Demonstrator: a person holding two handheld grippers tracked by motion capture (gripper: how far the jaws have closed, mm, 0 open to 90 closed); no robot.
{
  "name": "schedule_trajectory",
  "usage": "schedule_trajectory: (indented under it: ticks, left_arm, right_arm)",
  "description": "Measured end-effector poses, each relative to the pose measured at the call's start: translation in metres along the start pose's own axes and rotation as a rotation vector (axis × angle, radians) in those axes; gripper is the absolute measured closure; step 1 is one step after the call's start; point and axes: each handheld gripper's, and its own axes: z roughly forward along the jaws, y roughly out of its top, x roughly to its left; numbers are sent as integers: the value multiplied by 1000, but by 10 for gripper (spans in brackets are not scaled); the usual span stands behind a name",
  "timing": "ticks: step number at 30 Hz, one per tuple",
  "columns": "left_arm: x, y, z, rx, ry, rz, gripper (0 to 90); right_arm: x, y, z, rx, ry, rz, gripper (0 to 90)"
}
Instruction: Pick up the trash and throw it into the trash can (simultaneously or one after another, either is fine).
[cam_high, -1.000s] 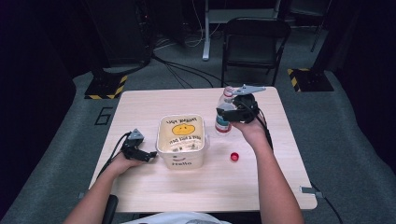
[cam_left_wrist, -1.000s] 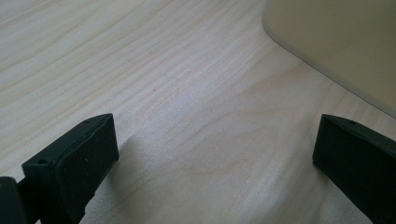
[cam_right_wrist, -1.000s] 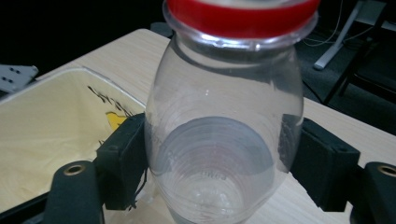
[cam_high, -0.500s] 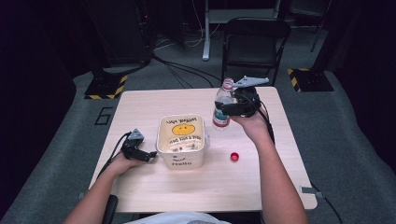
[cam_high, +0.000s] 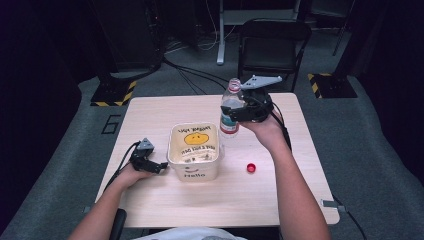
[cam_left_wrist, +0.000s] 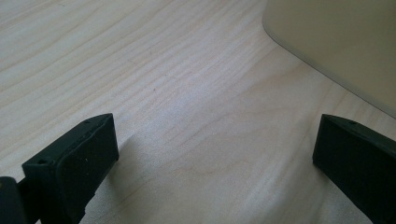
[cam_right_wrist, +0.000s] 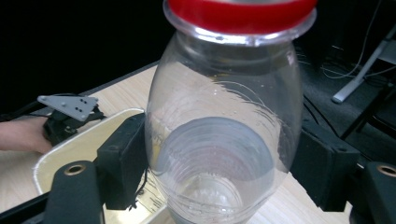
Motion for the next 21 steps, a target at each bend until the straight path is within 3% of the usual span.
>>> schedule_trajectory:
  ticks: [11,21]
  left_arm:
    - [0,0,0,0,1,4,0]
    - [0,0,0,-3,2,0,0]
  right_arm:
    - [13,19,6,-3,47,-45,254]
    - [27,35,21,-16,120,-69,254]
